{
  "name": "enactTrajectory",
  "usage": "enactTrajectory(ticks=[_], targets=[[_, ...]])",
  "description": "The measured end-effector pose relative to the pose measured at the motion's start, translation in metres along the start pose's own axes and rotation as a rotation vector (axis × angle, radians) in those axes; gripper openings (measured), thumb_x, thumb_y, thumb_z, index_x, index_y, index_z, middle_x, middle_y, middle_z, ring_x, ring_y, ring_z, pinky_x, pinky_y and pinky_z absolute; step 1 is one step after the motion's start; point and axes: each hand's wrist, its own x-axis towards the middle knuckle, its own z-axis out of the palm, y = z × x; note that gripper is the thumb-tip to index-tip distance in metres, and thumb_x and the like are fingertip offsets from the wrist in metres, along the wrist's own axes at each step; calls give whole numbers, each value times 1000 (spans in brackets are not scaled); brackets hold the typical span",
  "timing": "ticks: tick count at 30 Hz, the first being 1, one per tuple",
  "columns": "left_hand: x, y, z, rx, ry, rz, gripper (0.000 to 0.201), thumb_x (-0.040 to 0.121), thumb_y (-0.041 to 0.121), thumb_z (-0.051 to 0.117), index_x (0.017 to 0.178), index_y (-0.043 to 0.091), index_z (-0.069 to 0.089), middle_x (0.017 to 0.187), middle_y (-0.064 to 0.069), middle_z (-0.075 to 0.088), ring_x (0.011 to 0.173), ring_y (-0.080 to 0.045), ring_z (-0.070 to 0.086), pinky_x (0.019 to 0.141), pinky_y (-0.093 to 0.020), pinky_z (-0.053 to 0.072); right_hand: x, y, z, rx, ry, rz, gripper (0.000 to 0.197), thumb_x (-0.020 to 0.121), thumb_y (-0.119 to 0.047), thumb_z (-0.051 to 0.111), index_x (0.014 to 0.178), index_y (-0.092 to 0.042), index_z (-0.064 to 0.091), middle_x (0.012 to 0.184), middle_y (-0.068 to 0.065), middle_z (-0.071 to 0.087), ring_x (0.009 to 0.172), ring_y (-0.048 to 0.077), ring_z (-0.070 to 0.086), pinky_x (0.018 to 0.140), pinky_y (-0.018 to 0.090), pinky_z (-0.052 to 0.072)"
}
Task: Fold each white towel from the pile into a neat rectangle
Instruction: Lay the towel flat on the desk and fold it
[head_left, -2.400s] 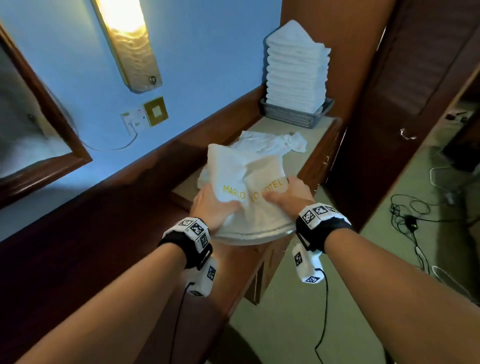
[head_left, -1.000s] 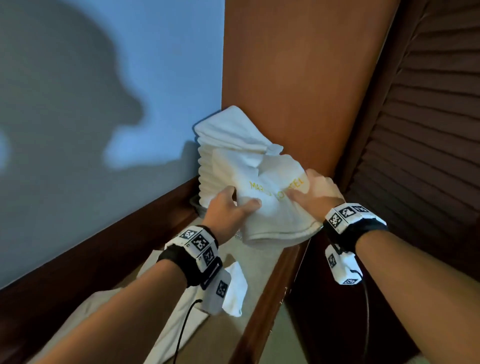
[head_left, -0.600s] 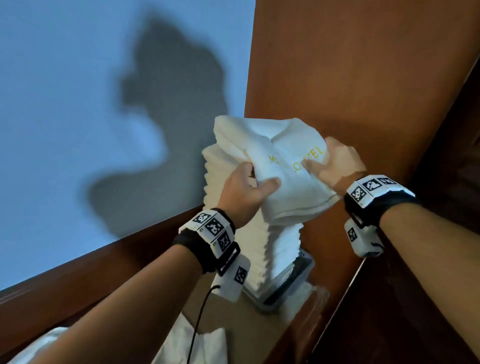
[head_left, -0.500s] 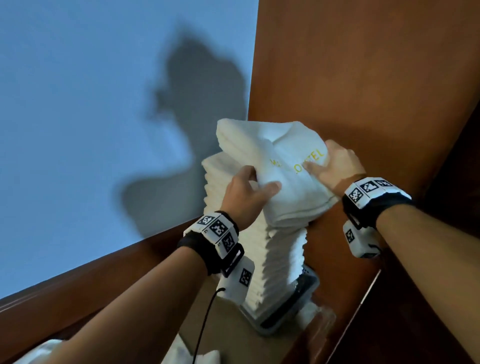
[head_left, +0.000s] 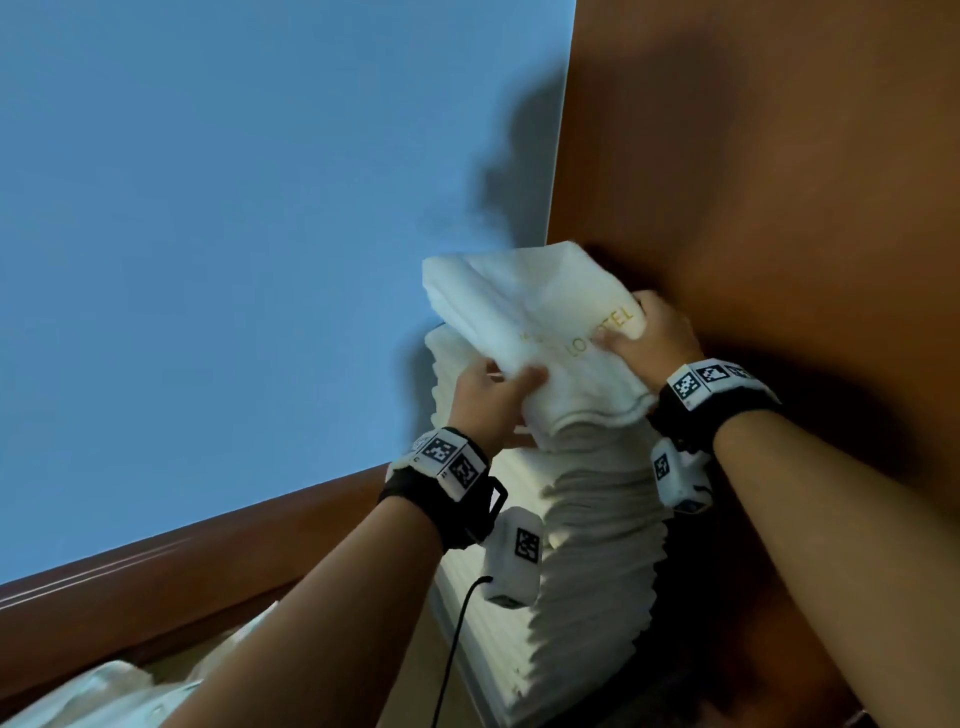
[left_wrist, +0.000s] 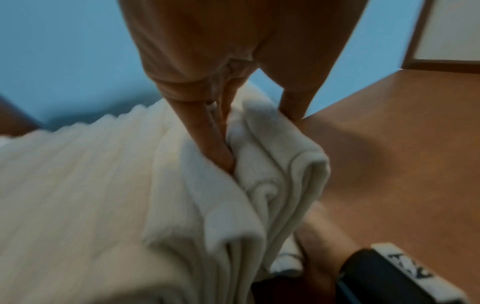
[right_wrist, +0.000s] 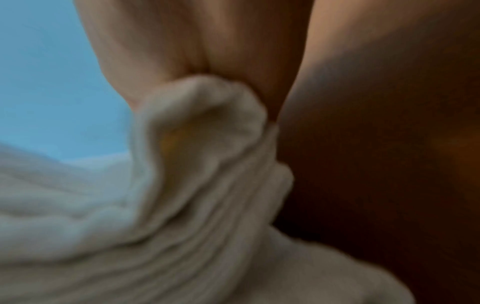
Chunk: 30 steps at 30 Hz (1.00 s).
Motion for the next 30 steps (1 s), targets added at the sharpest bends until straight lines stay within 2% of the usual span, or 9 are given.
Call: enactTrajectory(ticks=[3, 6, 9, 13, 15, 18, 22, 26, 30], targets=[[2, -21, -3, -68, 75, -120, 33, 88, 14, 74, 107, -9, 59, 91, -22, 63, 55, -26, 64, 48, -34, 56, -1, 38, 25, -11, -198, 97, 47, 88, -30, 71, 128, -10, 54, 122, 11, 63, 106, 30, 60, 80, 31, 41], [3, -19, -1, -72, 82, -122, 33, 87, 14, 76, 105, -8, 61, 84, -19, 64, 50, -25, 65, 48, -32, 55, 3, 49, 25, 42, -175, 101, 39, 89, -24, 70, 123, -9, 58, 117, 11, 65, 101, 27, 60, 79, 31, 41], [3, -14, -3, -31, 43, -136, 34, 84, 16, 79, 104, -8, 64, 85, -19, 70, 62, -33, 71, 56, -37, 59, 8, 46, 16, 26, -122, 113, 29, 88, -23, 66, 113, -12, 62, 104, 7, 65, 92, 25, 58, 76, 30, 41], [11, -11, -22, 186, -18, -125, 53, 80, 36, 83, 108, -5, 66, 92, -16, 73, 69, -31, 71, 63, -38, 60, -1, 47, 15, -133, -261, 166, 24, 86, -27, 65, 101, -9, 60, 100, 12, 66, 84, 28, 58, 70, 30, 38], [26, -4, -36, 410, 62, -35, 73, 77, 61, 76, 116, 1, 61, 102, -14, 71, 81, -31, 72, 68, -43, 62, -2, 40, 14, -214, -244, 165, 32, 84, -31, 65, 107, -11, 57, 110, 14, 64, 93, 31, 58, 75, 34, 43], [56, 12, -57, 803, 229, 238, 86, 79, 76, 57, 137, 13, 49, 129, -10, 59, 117, -29, 58, 99, -46, 49, -4, 13, 14, -427, -132, -14, 52, 84, -41, 62, 128, -18, 50, 132, 11, 50, 118, 35, 46, 94, 47, 43], [103, 34, -67, 1157, 62, 497, 97, 71, 86, 35, 147, 26, 44, 151, -6, 42, 139, -29, 36, 114, -45, 31, -17, -33, 30, -324, -291, -142, 74, 81, -79, 42, 143, -37, 41, 151, 1, 37, 136, 32, 35, 108, 56, 31], [144, 42, -66, 1593, -147, 395, 98, 72, 94, 27, 155, 43, 22, 168, 0, 8, 154, -28, 4, 123, -50, 10, -22, -29, 54, -375, -625, 1, 103, 57, -103, 28, 148, -59, 6, 166, 0, -4, 150, 37, -6, 109, 74, 3], [172, 22, -66, 1655, -232, 283, 122, 44, 106, 14, 154, 53, 12, 168, 3, 7, 154, -25, 5, 124, -49, 10, -25, -11, 71, -307, -691, 64, 104, 57, -101, 36, 147, -62, 1, 164, -4, -19, 149, 33, -19, 109, 76, -3]])
